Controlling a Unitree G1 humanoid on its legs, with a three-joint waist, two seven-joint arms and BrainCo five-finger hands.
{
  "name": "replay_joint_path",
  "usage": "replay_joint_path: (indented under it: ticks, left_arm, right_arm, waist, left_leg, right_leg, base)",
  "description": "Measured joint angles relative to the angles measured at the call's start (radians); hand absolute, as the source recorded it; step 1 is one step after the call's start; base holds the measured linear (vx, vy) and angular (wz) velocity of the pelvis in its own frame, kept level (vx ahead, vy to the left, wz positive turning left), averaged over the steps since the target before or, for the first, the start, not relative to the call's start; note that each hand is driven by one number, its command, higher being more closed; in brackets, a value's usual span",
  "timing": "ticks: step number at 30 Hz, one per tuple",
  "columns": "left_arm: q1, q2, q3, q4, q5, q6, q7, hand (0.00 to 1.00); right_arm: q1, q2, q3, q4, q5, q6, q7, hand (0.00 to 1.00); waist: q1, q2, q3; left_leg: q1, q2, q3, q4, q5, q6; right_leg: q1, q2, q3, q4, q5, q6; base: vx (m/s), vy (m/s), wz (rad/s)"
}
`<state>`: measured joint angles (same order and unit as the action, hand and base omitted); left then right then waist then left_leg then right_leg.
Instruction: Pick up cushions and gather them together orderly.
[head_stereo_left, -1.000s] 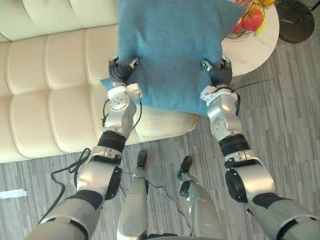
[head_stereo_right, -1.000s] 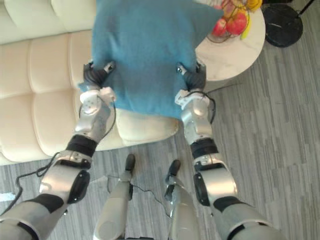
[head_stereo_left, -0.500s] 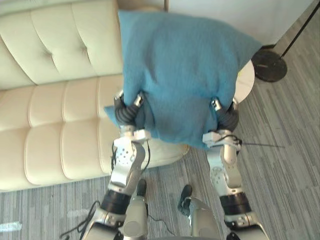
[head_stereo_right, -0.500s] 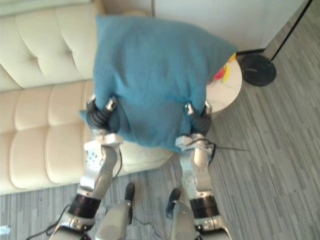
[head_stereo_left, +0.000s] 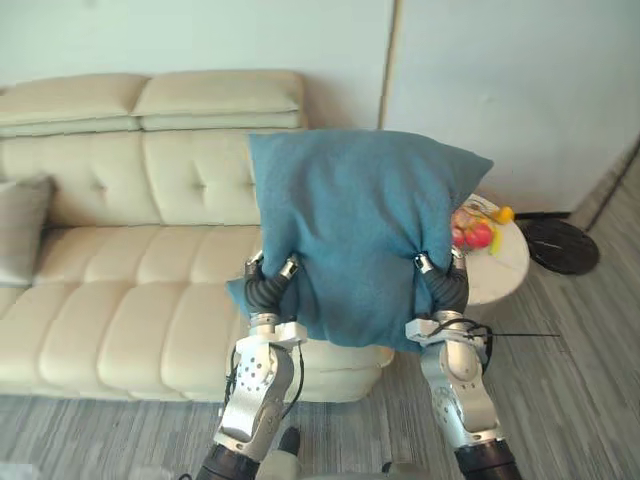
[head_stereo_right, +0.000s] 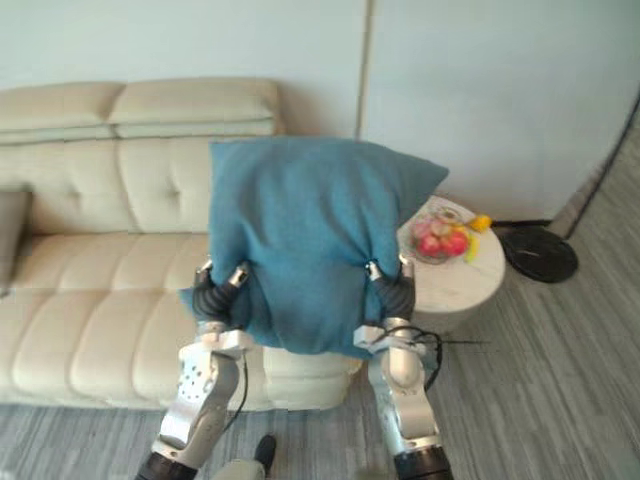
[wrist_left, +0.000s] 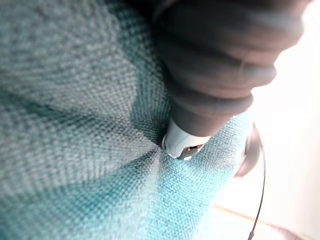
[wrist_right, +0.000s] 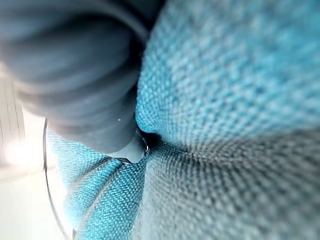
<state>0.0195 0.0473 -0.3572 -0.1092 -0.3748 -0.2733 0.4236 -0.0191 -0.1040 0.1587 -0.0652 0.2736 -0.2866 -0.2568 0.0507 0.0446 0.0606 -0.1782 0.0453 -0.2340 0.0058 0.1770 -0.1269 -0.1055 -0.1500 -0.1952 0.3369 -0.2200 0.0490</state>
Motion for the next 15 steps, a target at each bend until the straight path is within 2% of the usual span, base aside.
replay_joint_path:
  ticks: [1, 2, 3, 4, 6, 8, 9, 10, 11, 13, 15]
  left_arm:
    - [0.001, 0.0, -0.002, 0.001, 0.0, 0.001, -0.001, 1.0]
    - [0.001, 0.002, -0.002, 0.001, -0.001, 0.001, -0.002, 1.0]
    - [0.005, 0.01, -0.003, 0.004, -0.004, 0.001, -0.011, 1.0]
    - [0.006, 0.023, -0.004, 0.006, -0.007, 0.001, -0.021, 1.0]
    - [0.006, 0.029, -0.006, 0.011, -0.021, 0.001, -0.037, 1.0]
    - [0.01, 0.054, -0.018, 0.018, -0.024, -0.005, -0.045, 1.0]
    - [0.0, 0.069, -0.028, 0.046, -0.036, -0.005, -0.062, 1.0]
    - [0.005, 0.064, -0.037, 0.07, -0.044, -0.004, -0.072, 1.0]
    - [0.005, 0.065, -0.038, 0.081, -0.045, -0.004, -0.076, 1.0]
    - [0.016, 0.074, -0.043, 0.127, -0.062, 0.005, -0.078, 1.0]
    - [0.02, 0.094, -0.057, 0.133, -0.063, 0.012, -0.078, 1.0]
  right_arm:
    - [-0.003, -0.007, -0.001, 0.002, 0.0, 0.001, 0.0, 1.0]
    - [-0.008, -0.009, -0.002, 0.005, 0.0, 0.004, 0.0, 1.0]
    - [-0.008, -0.007, -0.002, 0.006, 0.0, 0.011, -0.001, 1.0]
    - [-0.012, -0.008, -0.002, 0.014, 0.0, 0.012, -0.004, 1.0]
    - [-0.022, -0.014, -0.002, 0.036, 0.0, 0.011, -0.009, 1.0]
    - [-0.045, -0.015, -0.006, 0.065, -0.001, 0.014, -0.011, 1.0]
    - [-0.053, -0.005, -0.025, 0.095, -0.006, 0.012, -0.011, 1.0]
    - [-0.057, -0.009, -0.035, 0.116, -0.022, 0.018, -0.011, 1.0]
    - [-0.061, -0.006, -0.036, 0.128, -0.029, 0.019, -0.011, 1.0]
    - [-0.058, 0.005, -0.033, 0.17, -0.038, 0.034, -0.012, 1.0]
    - [-0.053, 0.005, -0.034, 0.179, -0.038, 0.045, -0.012, 1.0]
  waist:
    - [-0.001, -0.002, -0.001]
    - [0.004, -0.003, 0.0]
    - [0.007, -0.009, 0.003]
    - [0.004, -0.008, 0.003]
    - [-0.005, 0.011, -0.008]
    - [-0.014, 0.009, -0.021]
    - [-0.043, -0.026, -0.022]
    - [-0.034, -0.004, -0.018]
    - [-0.037, -0.004, -0.015]
    - [-0.038, -0.012, -0.015]
    - [-0.039, -0.012, -0.014]
  left_leg:
    - [0.002, -0.001, 0.066, -0.033, 0.013, 0.031]
    - [-0.006, 0.004, 0.169, 0.025, -0.033, 0.077]
    - [-0.017, 0.025, 0.364, 0.153, -0.139, 0.127]
    - [-0.012, 0.072, 0.532, 0.267, -0.217, 0.151]
    - [-0.025, 0.101, 0.665, 0.319, -0.224, 0.15]
    - [-0.019, 0.045, 0.66, 0.188, -0.201, 0.134]
    - [-0.015, 0.014, 0.692, 0.162, -0.242, 0.143]
    - [-0.017, 0.072, 0.658, 0.293, -0.297, 0.143]
    - [-0.016, 0.063, 0.653, 0.288, -0.306, 0.128]
    - [-0.012, 0.034, 0.647, 0.284, -0.296, 0.13]
    - [-0.047, 0.021, 0.63, 0.322, -0.317, 0.151]
  right_leg:
    - [-0.004, -0.027, -0.038, -0.014, 0.013, -0.011]
    - [-0.007, -0.037, -0.047, -0.02, 0.024, -0.009]
    - [0.0, -0.062, -0.069, -0.027, 0.041, 0.001]
    - [0.002, -0.085, -0.089, -0.024, 0.054, 0.007]
    - [0.001, -0.099, -0.123, -0.017, 0.065, 0.016]
    - [0.005, -0.113, -0.149, -0.07, 0.069, 0.039]
    - [0.022, -0.161, -0.2, -0.132, 0.11, 0.042]
    - [0.04, -0.141, -0.216, -0.145, 0.118, 0.07]
    - [0.048, -0.138, -0.212, -0.148, 0.126, 0.076]
    - [0.06, -0.14, -0.166, -0.177, 0.149, 0.062]
    - [0.057, -0.15, -0.164, -0.17, 0.157, 0.067]
  base:
    - [-0.14, 0.03, 0.95]
    - [-0.1, 0.036, 0.59]
    - [-0.13, 0.046, 0.65]
    - [-0.09, 0.012, 0.71]
    - [-0.12, 0.104, 0.81]
    - [-0.14, 0.176, 0.98]
    - [-0.12, 0.239, 0.93]
    - [-0.09, 0.191, 0.88]
    - [-0.08, 0.189, 0.46]
    - [-0.06, 0.172, 0.33]
    - [-0.06, 0.162, 0.29]
